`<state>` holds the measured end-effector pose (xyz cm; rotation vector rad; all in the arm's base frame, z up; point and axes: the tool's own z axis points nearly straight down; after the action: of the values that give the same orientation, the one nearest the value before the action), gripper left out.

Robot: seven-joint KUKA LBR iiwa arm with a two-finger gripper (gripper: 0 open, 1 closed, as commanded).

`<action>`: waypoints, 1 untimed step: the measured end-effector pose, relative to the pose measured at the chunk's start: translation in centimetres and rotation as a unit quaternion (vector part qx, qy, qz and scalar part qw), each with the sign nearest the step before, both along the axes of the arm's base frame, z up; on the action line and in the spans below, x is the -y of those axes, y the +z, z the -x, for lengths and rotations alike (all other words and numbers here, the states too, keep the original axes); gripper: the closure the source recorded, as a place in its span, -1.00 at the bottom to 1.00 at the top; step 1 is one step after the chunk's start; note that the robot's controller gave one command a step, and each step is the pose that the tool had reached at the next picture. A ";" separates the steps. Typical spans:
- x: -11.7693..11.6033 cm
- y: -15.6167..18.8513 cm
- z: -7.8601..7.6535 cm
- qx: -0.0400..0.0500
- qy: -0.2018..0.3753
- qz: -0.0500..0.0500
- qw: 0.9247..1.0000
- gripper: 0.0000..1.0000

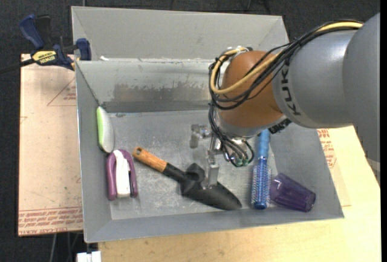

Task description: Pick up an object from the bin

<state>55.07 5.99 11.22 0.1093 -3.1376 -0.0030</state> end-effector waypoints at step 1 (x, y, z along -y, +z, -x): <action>-1.9 -4.3 3.8 0.000 -0.018 0.000 1.000 -1.00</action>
Offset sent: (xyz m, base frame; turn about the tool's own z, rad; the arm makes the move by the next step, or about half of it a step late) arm -0.0254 0.0109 -0.0422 -0.2233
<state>51.28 7.92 6.91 0.0523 -3.1386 -0.0044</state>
